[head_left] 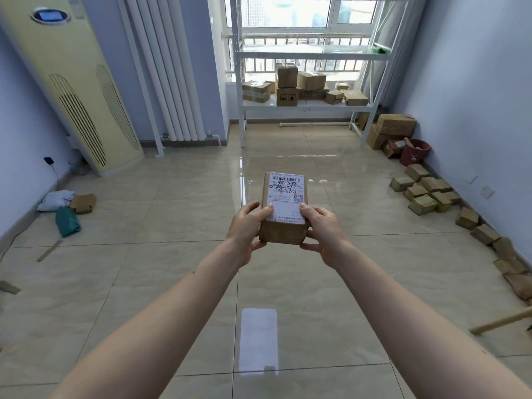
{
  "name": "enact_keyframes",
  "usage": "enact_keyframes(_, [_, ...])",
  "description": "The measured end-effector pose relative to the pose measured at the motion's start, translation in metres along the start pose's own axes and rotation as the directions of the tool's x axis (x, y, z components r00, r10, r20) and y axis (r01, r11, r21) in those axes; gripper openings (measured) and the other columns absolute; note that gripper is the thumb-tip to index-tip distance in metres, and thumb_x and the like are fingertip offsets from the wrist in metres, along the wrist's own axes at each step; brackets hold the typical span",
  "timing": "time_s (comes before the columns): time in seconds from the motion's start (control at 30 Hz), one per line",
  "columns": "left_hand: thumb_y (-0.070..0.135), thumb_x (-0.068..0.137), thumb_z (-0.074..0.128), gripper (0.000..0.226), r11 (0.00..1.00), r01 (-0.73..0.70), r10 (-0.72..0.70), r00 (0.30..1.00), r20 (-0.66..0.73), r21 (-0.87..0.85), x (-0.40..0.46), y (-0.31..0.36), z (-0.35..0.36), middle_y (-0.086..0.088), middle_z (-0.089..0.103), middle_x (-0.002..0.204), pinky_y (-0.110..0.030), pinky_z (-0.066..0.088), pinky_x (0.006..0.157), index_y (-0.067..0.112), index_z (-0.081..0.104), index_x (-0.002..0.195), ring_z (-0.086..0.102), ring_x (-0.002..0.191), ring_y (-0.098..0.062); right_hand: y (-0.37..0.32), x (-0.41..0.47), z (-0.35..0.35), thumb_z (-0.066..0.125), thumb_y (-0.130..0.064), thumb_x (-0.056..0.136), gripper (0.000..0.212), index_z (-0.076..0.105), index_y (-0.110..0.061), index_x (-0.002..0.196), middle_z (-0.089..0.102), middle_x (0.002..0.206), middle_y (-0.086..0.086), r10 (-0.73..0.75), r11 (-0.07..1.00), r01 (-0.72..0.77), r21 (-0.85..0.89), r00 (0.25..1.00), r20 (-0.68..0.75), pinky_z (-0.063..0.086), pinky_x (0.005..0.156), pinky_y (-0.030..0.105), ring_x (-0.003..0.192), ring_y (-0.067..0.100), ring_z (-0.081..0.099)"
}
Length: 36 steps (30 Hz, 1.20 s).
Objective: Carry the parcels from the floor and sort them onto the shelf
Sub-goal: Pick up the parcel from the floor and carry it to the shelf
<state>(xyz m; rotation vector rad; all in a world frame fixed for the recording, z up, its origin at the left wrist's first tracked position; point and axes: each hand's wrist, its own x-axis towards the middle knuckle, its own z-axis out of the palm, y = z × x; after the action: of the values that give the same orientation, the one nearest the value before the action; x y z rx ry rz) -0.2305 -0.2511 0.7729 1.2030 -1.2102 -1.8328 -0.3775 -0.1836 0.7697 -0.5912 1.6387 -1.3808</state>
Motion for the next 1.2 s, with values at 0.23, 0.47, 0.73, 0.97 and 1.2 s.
enact_keyframes(0.23, [0.029, 0.091, 0.065, 0.039, 1.0, 0.003, -0.003, 1.0, -0.007, 0.003, 0.083, 0.044, 0.001, 0.001, 0.07, 0.103, -0.036, 0.052, 0.074, 0.022, 0.059, 0.129, 0.065, 0.097, -0.025, -0.035, 0.079, 0.022, 0.057, -0.038, 0.097, 0.033, 0.061, -0.014, 0.119, 0.071, 0.098, -0.001, -0.001, 1.0, 0.001, 0.013, 1.0, -0.031, 0.054, 0.09, 0.051, 0.097, 0.023, 0.068])
enact_keyframes(0.47, [0.032, 0.092, 0.064, 0.04, 0.999, -0.01, 0.01, 1.0, 0.003, 0.035, 0.179, 0.08, 0.013, 0.004, 0.069, 0.103, -0.043, 0.052, 0.086, 0.022, 0.058, 0.131, 0.064, 0.101, -0.025, -0.071, 0.181, 0.029, 0.056, -0.041, 0.097, 0.038, 0.06, -0.015, 0.124, 0.07, 0.109, 0.0, -0.01, 1.0, 0.01, -0.014, 0.999, -0.03, 0.055, 0.089, 0.049, 0.109, 0.026, 0.066])
enact_keyframes(0.73, [0.032, 0.093, 0.063, 0.026, 0.999, -0.017, 0.017, 1.0, -0.016, 0.028, 0.297, 0.128, 0.032, 0.002, 0.07, 0.102, -0.045, 0.052, 0.092, 0.027, 0.064, 0.118, 0.064, 0.097, -0.024, -0.12, 0.308, 0.037, 0.056, -0.041, 0.097, 0.038, 0.06, -0.015, 0.124, 0.07, 0.108, 0.0, -0.024, 0.999, 0.024, -0.033, 1.0, -0.001, 0.053, 0.089, 0.048, 0.111, 0.027, 0.067])
enact_keyframes(0.97, [0.028, 0.091, 0.062, 0.028, 1.0, 0.001, -0.001, 0.999, -0.045, 0.01, 0.408, 0.162, 0.02, 0.004, 0.07, 0.102, -0.044, 0.05, 0.093, 0.028, 0.064, 0.12, 0.064, 0.099, -0.024, -0.151, 0.421, 0.07, 0.055, -0.041, 0.098, 0.038, 0.06, -0.014, 0.125, 0.069, 0.108, -0.001, -0.003, 0.998, 0.005, -0.058, 1.0, 0.023, 0.053, 0.091, 0.05, 0.112, 0.027, 0.066])
enact_keyframes(1.2, [0.024, 0.091, 0.061, 0.032, 1.0, -0.01, 0.01, 1.0, 0.012, 0.026, 0.529, 0.214, -0.006, 0.004, 0.071, 0.101, -0.036, 0.049, 0.079, 0.029, 0.064, 0.123, 0.064, 0.097, -0.021, -0.188, 0.536, 0.117, 0.057, -0.043, 0.097, 0.037, 0.062, -0.017, 0.123, 0.07, 0.109, -0.002, -0.017, 0.999, 0.018, -0.037, 0.999, 0.029, 0.052, 0.086, 0.045, 0.113, 0.026, 0.066])
